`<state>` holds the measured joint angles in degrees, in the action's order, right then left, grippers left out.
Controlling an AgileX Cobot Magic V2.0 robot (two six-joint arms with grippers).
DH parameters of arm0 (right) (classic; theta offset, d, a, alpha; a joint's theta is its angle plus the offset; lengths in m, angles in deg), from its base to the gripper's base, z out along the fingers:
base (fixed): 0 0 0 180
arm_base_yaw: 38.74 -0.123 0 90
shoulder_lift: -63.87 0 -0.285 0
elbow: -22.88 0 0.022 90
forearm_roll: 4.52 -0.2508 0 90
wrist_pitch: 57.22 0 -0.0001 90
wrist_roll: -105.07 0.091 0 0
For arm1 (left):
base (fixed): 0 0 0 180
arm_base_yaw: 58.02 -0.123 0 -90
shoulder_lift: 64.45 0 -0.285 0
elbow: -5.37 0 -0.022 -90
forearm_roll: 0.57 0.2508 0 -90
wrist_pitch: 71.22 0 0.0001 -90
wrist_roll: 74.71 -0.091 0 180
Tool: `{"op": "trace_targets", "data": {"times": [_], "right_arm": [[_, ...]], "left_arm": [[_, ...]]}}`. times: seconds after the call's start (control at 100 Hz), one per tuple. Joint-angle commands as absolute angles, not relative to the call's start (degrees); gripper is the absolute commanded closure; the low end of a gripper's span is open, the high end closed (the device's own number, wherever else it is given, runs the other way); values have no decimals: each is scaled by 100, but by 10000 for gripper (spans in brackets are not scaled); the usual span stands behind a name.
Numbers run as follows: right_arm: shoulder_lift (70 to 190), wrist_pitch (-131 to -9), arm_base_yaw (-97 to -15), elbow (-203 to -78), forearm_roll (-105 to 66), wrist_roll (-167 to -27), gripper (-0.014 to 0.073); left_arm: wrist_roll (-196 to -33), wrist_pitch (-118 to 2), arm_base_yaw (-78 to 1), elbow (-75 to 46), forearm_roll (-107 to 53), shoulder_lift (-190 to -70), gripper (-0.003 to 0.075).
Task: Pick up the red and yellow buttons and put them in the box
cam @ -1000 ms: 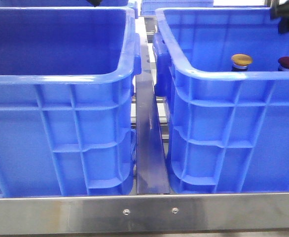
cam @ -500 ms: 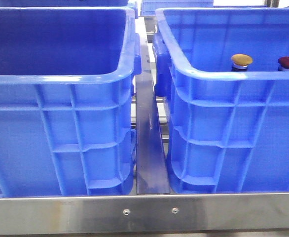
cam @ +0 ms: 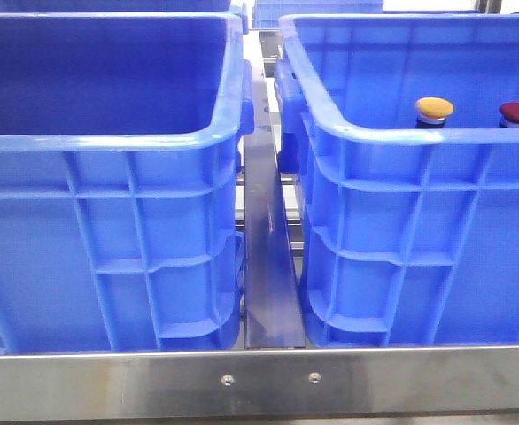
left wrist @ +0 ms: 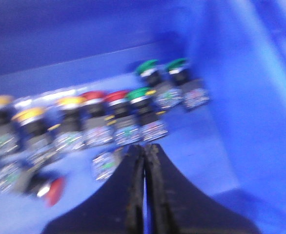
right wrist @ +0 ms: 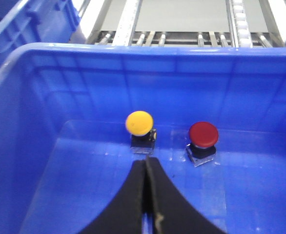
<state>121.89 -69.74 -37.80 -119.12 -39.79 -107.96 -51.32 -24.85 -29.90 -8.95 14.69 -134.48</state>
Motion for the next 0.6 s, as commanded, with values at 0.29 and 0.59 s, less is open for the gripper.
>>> {"op": "trace_targets", "data": {"times": [0.29,0.59], "right_arm": [[11057,-6754,-3748,-11232,-4011,-10823,696],[10144,-7052,-3748,-10727,-4011,-10823,696]], "left_arm": [[-5062,-2867,-4447,-2057,1706,-11342,741],[-5062,-2817,-5156,-2946,1788,-9716,741]]}}
